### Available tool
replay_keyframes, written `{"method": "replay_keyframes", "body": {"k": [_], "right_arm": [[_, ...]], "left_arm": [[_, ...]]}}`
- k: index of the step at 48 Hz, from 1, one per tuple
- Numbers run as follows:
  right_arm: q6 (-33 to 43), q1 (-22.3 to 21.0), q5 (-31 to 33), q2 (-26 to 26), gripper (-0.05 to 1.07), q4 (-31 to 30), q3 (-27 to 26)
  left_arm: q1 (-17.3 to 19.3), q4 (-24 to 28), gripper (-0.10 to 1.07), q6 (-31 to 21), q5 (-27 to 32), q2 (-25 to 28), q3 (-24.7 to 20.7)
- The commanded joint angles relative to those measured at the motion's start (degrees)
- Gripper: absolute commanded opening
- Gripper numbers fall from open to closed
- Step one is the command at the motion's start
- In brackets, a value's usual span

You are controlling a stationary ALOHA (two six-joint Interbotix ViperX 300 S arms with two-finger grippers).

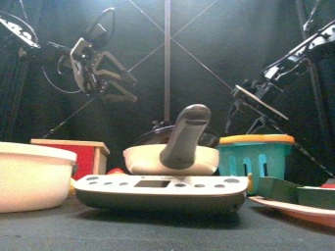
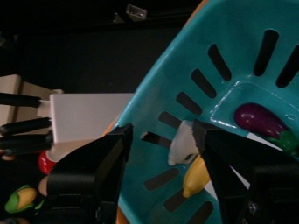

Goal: Move basket downwards

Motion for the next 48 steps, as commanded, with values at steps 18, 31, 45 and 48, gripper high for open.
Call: {"method": "replay_keyframes", "body": {"k": [18,31,45,48], "right_arm": [[-1.0,11.0,35.5,-16.3,0.90,13.1,-0.8],[-0.5,14.8,39.3,-15.7,0.90,16.8,3.8],[-0.4,6.2,22.8,-12.9,0.90,17.2,9.7],[-0.7,3.7,19.1,-12.0,0.90,17.0,10.3]], "left_arm": [[0.4,-0.6,0.99,0.1,-0.3,-0.4,-0.5],[0.4,-1.1,0.99,0.1,-0.3,-0.4,-0.5],[0.4,-1.1,0.99,0.0,-0.2,-0.4,-0.5],[0.4,-1.4,0.99,0.1,-0.2,-0.4,-0.4]]}}
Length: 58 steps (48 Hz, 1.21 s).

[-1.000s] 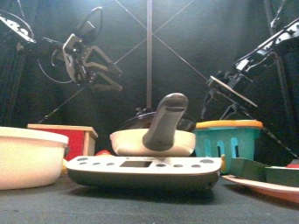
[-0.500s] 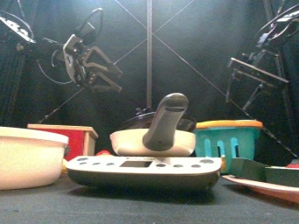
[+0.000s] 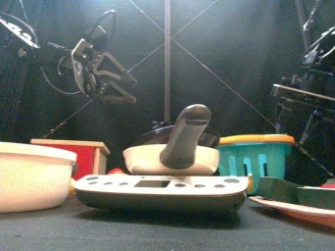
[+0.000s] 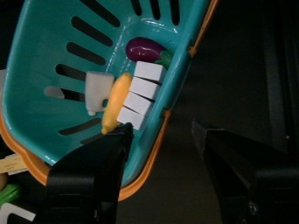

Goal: Move basket downwards

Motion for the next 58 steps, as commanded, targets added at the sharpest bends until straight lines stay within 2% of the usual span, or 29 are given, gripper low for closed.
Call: {"method": "replay_keyframes", "body": {"k": [1,8,15,28,35,48,58], "right_arm": [[-0.4,-3.6,-5.9,1.2,0.90,-0.4,0.1],[-0.5,-6.7,-9.1,3.6,0.88,-1.1,0.3],[-0.5,-7.2,-9.2,5.8,0.83,-1.6,0.0],[-0.5,-7.2,-9.2,6.2,0.59,-1.1,0.1],[-0.5,-7.0,-9.2,5.5,0.51,-0.7,0.0],[-0.5,-6.8,-9.2,4.3,0.49,0.1,-0.3],[-0.5,-3.7,-8.4,4.0,0.49,1.4,-0.4]], "left_arm": [[0.3,-0.4,0.99,0.0,-0.3,-0.4,-0.6],[0.3,-0.4,0.99,0.0,-0.2,-0.4,-0.5],[0.4,-0.4,0.99,0.0,-0.2,-0.4,-0.5],[0.5,-0.4,0.99,0.0,-0.1,-0.4,-0.4],[0.5,-0.4,0.99,0.0,-0.1,-0.4,-0.4],[0.4,-0.4,0.99,-0.1,-0.1,-0.4,-0.3],[0.4,-0.5,0.99,-0.1,-0.1,-0.4,-0.2]]}}
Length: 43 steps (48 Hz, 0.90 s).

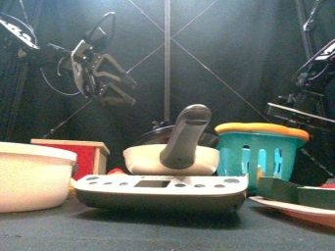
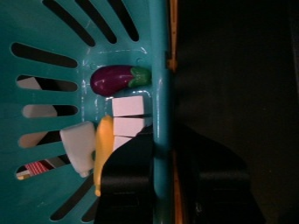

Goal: Move basket downwards

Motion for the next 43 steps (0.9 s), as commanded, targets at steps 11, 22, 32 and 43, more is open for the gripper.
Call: {"method": "replay_keyframes", "body": {"k": [11,22,32,43], "right_arm": [[0.4,6.8,5.2,-2.2,0.49,2.1,-1.5],[1.0,12.6,8.7,-3.3,0.49,4.6,-1.8],[1.1,15.8,8.6,-2.1,0.49,6.7,-1.9],[1.2,19.2,8.6,-0.7,0.49,9.4,-2.4]], "left_arm": [[0.3,-0.1,0.99,-0.1,-0.1,-0.4,-0.5],[0.2,-0.2,0.99,-0.1,-0.1,-0.4,-0.5],[0.2,-0.1,0.99,-0.1,-0.1,-0.4,-0.4],[0.3,-0.4,0.99,-0.1,-0.1,-0.4,-0.3]]}}
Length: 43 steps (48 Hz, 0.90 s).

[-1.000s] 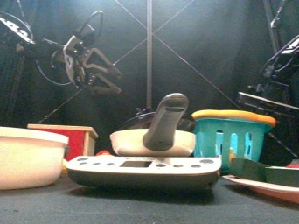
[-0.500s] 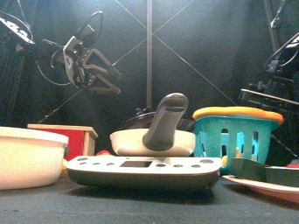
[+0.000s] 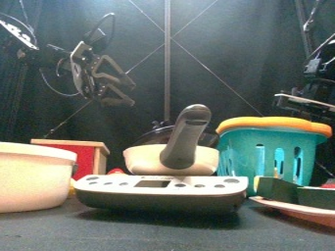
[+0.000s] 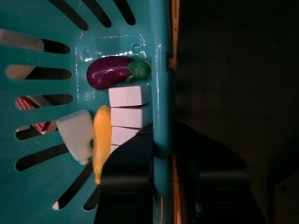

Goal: Move basket downwards

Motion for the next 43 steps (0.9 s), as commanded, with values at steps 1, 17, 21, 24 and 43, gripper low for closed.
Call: {"method": "replay_keyframes", "body": {"k": [1,17,21,24,43], "right_arm": [[0.1,1.8,-0.3,0.4,0.49,1.1,-1.7],[0.1,6.1,6.3,0.5,0.49,1.6,-4.7],[0.1,7.1,7.6,0.5,0.49,2.3,-5.1],[0.1,8.2,7.8,0.5,0.49,2.8,-5.3],[0.3,9.4,7.7,1.2,0.50,3.3,-4.4]], "left_arm": [[0.2,-0.3,0.99,0.0,-0.2,-0.4,-0.6],[0.1,-0.6,0.99,0.0,-0.2,-0.4,-0.4],[0.0,-0.6,0.99,0.0,-0.2,-0.4,-0.4],[0.0,-0.6,0.99,0.0,-0.2,-0.4,-0.4],[0.4,-0.5,0.99,0.2,-0.1,-0.4,0.1]]}}
